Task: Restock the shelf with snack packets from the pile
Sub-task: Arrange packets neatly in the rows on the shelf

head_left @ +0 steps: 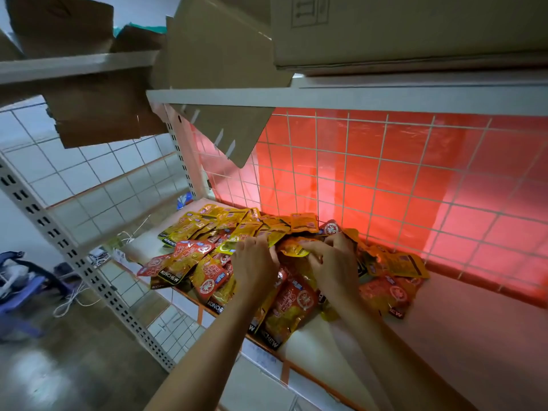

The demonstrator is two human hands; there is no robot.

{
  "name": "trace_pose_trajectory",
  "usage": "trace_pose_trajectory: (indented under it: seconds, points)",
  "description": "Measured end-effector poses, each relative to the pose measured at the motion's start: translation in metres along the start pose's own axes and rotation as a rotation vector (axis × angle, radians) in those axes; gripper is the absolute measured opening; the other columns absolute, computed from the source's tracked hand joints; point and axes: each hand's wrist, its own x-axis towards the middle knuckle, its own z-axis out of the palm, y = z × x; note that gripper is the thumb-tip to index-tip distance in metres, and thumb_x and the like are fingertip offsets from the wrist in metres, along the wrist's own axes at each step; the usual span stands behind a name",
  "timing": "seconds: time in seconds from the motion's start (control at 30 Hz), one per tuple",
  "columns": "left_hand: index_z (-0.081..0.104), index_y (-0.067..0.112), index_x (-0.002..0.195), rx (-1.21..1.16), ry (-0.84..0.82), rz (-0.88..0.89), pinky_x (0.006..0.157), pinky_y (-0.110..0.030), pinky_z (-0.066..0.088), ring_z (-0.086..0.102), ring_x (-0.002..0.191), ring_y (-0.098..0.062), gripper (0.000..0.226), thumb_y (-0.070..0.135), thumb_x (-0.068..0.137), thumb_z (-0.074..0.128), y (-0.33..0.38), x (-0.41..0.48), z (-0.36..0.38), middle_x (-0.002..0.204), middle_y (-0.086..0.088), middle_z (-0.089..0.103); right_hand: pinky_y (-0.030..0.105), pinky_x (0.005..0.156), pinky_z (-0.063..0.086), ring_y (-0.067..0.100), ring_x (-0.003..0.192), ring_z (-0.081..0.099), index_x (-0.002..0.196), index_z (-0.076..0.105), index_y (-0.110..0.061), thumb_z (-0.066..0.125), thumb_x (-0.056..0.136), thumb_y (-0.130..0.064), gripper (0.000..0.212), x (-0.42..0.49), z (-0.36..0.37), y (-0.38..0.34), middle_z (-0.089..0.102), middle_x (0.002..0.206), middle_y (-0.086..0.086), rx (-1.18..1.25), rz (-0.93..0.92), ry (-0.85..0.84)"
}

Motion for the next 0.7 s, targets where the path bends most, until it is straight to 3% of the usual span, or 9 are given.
trace_pose_trajectory:
  seconds: [0.07,0.13,0.23,0.3,0.37,0.47,0.57,0.63,0.7]
  points:
    - [0.061,0.016,0.119,-0.085,0.06,0.012,0.084,-0.038,0.045,0.056,0.103,-0.029,0.03,0.025,0.096,0.044,0.002,-0.004,-0.005,0.107,-0.009,0.064,0.032,0.08,0.041,0.027,0.101,0.047,0.094,0.077,-0.024,0.074,0.08,-0.013,0.019,-0.002,-0.009,0.001,0.055,0.101,0.006,0.065,-0.029,0.101]
    - [0.063,0.012,0.116,-0.23,0.138,0.025,0.079,-0.038,0.043,0.057,0.098,-0.031,0.028,0.019,0.097,0.044,0.007,-0.009,-0.01,0.103,-0.011,0.067,0.028,0.083,0.039,0.023,0.101,0.049,0.089,0.076,-0.016,0.073,0.081,-0.014,0.008,-0.003,-0.022,0.005,0.058,0.104,0.007,0.149,-0.048,0.164]
    - [0.064,0.009,0.107,-0.464,0.216,0.009,0.062,-0.037,0.037,0.061,0.085,-0.035,0.023,0.021,0.098,0.047,0.022,-0.015,-0.016,0.095,-0.014,0.069,0.015,0.056,0.028,0.003,0.062,0.047,0.081,0.067,-0.012,0.066,0.089,-0.022,0.013,-0.005,-0.042,0.015,0.053,0.068,-0.01,0.355,0.068,0.243]
    - [0.065,0.007,0.104,-0.581,0.214,0.014,0.061,-0.036,0.035,0.062,0.081,-0.036,0.021,0.02,0.098,0.049,0.034,-0.02,-0.016,0.092,-0.016,0.069,0.017,0.05,0.027,0.002,0.054,0.043,0.076,0.058,-0.017,0.062,0.092,-0.022,0.017,-0.006,-0.052,0.028,0.046,0.057,-0.011,0.409,0.202,0.318]
    - [0.065,0.005,0.096,-0.665,0.166,0.018,0.063,-0.036,0.037,0.061,0.079,-0.034,0.019,0.018,0.097,0.052,0.047,-0.025,-0.012,0.086,-0.016,0.068,0.028,0.054,0.027,0.017,0.057,0.047,0.075,0.053,-0.016,0.059,0.093,-0.022,0.02,-0.01,-0.06,0.044,0.046,0.059,-0.01,0.445,0.333,0.356]
    - [0.061,0.007,0.081,-0.752,0.066,0.04,0.061,-0.032,0.032,0.057,0.07,-0.027,0.017,0.015,0.095,0.055,0.069,-0.033,0.0,0.073,-0.01,0.064,0.04,0.071,0.047,0.031,0.079,0.059,0.088,0.059,-0.008,0.06,0.092,-0.022,0.015,-0.022,-0.071,0.068,0.059,0.075,0.005,0.542,0.515,0.391]
    - [0.052,0.011,0.067,-0.809,-0.042,0.061,0.055,-0.031,0.026,0.044,0.055,-0.011,0.025,0.016,0.092,0.053,0.095,-0.044,0.012,0.057,0.004,0.049,0.048,0.08,0.053,0.03,0.09,0.06,0.111,0.059,-0.009,0.062,0.088,-0.007,0.023,-0.041,-0.086,0.087,0.062,0.102,0.017,0.725,0.641,0.447]
    - [0.051,0.008,0.066,-0.878,-0.141,-0.001,0.052,-0.03,0.026,0.039,0.05,-0.005,0.026,0.014,0.092,0.054,0.115,-0.054,0.023,0.056,0.005,0.045,0.049,0.081,0.052,0.027,0.087,0.06,0.115,0.058,-0.015,0.06,0.081,0.007,0.041,-0.055,-0.1,0.098,0.063,0.1,0.015,0.843,0.662,0.471]
    - [0.053,0.013,0.069,-1.018,-0.261,-0.059,0.051,-0.026,0.03,0.04,0.048,0.0,0.023,0.014,0.093,0.055,0.136,-0.066,0.033,0.058,0.006,0.048,0.043,0.072,0.054,0.024,0.08,0.064,0.105,0.063,-0.023,0.057,0.075,0.016,0.05,-0.069,-0.118,0.11,0.065,0.091,0.01,0.945,0.661,0.442]
